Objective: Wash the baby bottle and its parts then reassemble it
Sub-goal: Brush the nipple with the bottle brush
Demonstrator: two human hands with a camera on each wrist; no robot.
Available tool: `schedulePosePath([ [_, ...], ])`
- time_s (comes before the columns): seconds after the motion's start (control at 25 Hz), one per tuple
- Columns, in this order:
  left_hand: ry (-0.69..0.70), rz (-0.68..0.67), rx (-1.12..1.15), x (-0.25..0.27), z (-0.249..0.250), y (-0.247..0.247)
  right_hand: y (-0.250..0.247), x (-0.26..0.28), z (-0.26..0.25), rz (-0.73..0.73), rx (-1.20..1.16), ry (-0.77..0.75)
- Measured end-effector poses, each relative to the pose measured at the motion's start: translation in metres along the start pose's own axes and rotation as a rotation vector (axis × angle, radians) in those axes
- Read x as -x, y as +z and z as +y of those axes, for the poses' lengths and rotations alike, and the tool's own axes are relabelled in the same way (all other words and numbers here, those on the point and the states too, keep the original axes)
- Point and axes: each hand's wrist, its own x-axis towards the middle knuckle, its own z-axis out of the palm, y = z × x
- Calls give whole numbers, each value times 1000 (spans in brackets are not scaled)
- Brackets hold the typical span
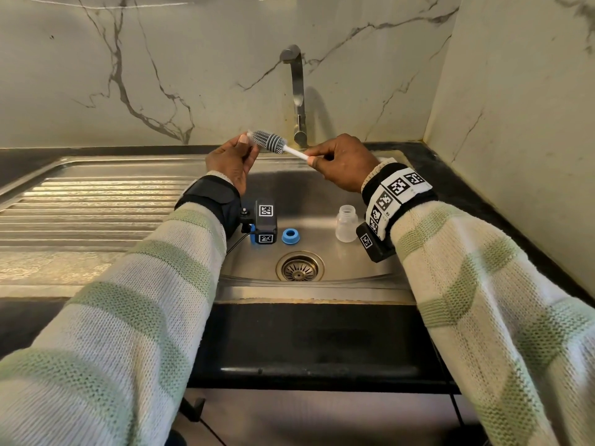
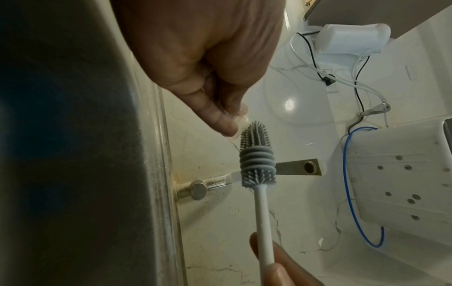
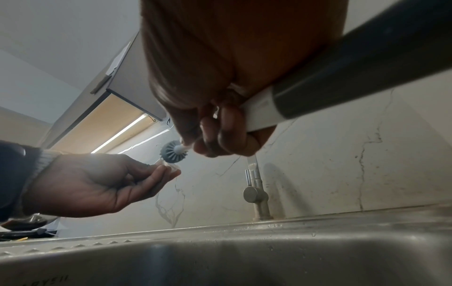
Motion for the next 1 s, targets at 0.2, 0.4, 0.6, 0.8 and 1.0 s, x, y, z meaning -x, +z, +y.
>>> schedulePosePath([
  [0.2,17,-4,-15,2,-2,1,0,-1,1,-3,10,11],
  [0.4,63,26,-4,0,-2,0,2,0,-2,-44,18,9],
  [0.6,71,52,-12,1,2,1,2,-1,-2,92,-18,2],
  [0.8,35,-8,-74,4,-1,2,2,-2,-1,44,29,10],
  [1.0,22,-43,-103,6,-2,5,-1,-1,2,35,43,9],
])
